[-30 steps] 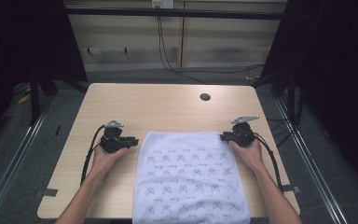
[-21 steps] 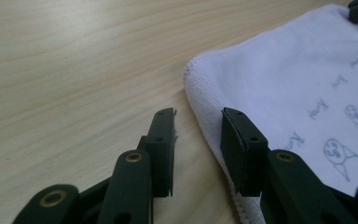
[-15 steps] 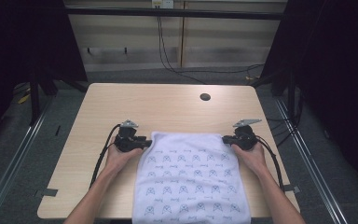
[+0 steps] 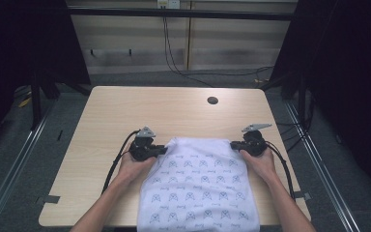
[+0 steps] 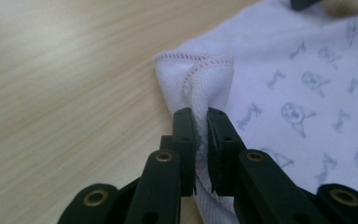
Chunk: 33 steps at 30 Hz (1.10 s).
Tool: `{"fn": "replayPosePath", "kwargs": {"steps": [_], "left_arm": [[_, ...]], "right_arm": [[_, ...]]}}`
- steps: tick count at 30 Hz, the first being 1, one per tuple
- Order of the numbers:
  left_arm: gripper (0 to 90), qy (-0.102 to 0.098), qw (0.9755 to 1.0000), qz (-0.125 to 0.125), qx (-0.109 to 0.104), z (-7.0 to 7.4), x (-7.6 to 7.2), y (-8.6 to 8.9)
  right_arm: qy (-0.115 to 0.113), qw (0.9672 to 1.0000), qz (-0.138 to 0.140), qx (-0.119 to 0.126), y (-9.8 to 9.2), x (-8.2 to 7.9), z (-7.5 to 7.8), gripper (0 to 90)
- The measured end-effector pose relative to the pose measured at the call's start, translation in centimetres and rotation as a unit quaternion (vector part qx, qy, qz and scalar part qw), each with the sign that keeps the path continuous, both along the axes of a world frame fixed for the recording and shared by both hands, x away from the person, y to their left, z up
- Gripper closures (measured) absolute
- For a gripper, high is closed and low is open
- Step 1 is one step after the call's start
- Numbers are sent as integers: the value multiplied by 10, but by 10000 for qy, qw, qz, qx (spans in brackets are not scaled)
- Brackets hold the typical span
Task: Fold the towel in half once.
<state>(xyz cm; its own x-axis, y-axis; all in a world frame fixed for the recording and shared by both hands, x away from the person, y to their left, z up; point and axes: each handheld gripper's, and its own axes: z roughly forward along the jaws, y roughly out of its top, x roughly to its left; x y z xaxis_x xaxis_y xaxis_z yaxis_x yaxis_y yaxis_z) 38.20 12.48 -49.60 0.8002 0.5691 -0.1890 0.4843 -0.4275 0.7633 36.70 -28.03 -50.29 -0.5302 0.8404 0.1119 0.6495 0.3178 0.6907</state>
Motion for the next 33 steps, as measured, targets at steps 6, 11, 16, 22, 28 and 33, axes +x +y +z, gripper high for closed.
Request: {"fn": "replayPosePath", "kwargs": {"steps": [6,11,16,22,28,33], "left_arm": [[832,-51,9977,296,-609,22,6,30],[851,-129,9948,467,-897,35,8,54],[859,-168,9941,498,-949,42,10,60],[860,-222,9934,417,-1043,52,13,60],[861,-297,9915,512,-1163,64,18,65],[861,-462,9903,581,-1174,85,24,72]], "right_arm": [[-129,9999,20,91,-6,-1,11,868],[-306,9992,-170,181,-20,-3,25,871],[-475,9969,-147,616,-24,-2,43,877],[-696,9930,42,958,-21,5,71,877],[-851,9905,154,1067,-18,11,97,880],[-1027,9875,123,1187,-19,17,120,881]]}}
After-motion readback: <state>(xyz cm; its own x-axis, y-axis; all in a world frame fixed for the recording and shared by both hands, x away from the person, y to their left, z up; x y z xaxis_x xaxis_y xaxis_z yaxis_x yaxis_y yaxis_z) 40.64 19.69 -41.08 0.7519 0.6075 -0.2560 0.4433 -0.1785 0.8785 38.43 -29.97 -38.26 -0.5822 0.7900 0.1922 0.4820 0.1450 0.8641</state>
